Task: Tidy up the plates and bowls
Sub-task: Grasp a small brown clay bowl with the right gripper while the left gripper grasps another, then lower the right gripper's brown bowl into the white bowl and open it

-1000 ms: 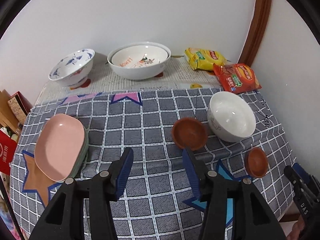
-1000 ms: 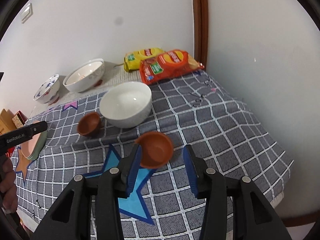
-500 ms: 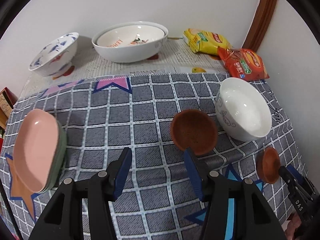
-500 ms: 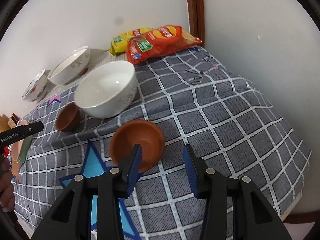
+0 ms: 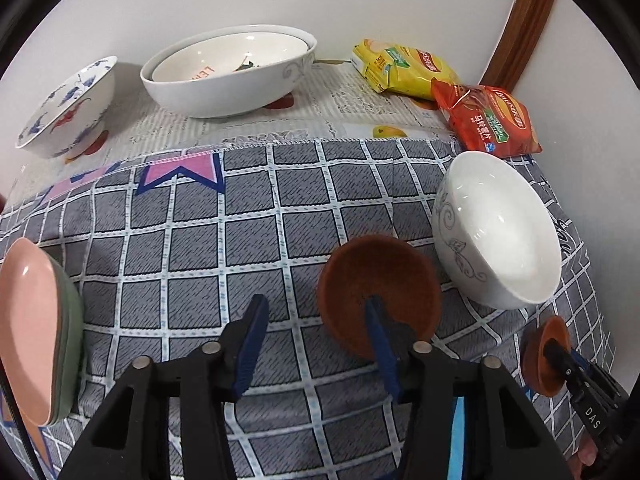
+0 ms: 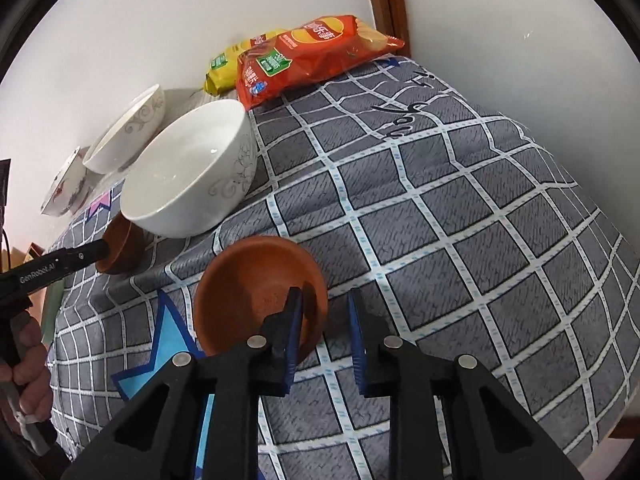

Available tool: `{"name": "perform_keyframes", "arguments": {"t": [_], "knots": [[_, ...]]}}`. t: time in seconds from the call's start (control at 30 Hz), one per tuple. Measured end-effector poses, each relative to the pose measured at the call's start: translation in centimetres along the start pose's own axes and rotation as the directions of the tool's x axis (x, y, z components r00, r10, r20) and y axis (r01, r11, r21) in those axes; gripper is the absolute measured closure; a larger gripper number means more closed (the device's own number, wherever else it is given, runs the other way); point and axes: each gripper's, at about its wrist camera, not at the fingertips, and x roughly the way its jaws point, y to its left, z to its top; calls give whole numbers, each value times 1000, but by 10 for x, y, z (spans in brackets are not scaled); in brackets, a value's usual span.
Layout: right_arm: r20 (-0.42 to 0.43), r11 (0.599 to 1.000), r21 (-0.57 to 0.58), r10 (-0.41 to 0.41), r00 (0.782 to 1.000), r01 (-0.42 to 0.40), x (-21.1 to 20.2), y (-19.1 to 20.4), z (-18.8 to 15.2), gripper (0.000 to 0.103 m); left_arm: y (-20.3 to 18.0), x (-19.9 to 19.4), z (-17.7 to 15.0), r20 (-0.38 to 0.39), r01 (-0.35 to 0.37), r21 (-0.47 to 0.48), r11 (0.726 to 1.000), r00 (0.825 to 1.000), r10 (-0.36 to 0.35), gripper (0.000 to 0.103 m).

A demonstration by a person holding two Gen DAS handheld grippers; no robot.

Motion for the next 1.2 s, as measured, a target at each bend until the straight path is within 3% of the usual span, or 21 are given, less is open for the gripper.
{"name": "perform_keyframes", "arguments": {"t": [0.27,0.43,0.73,1.2], "knots": [[11,1000,0,-15,1000,15,6,2,2,84,0,16,1,-24,25,-8,1000,999,-26,71],[12,1000,11,7,1000,-7,7,3,2,91,-4,23,2,-37,52,4,999,998,-52,87],[33,1000,24,2,999,-3,3,6,1,94,-6,12,4,-3,72,35,997,997,-72,95],[138,998,62,-6,990,-3,-40,8,21,94,11,-23,26,66,34,50,998,997,-37,95]]}}
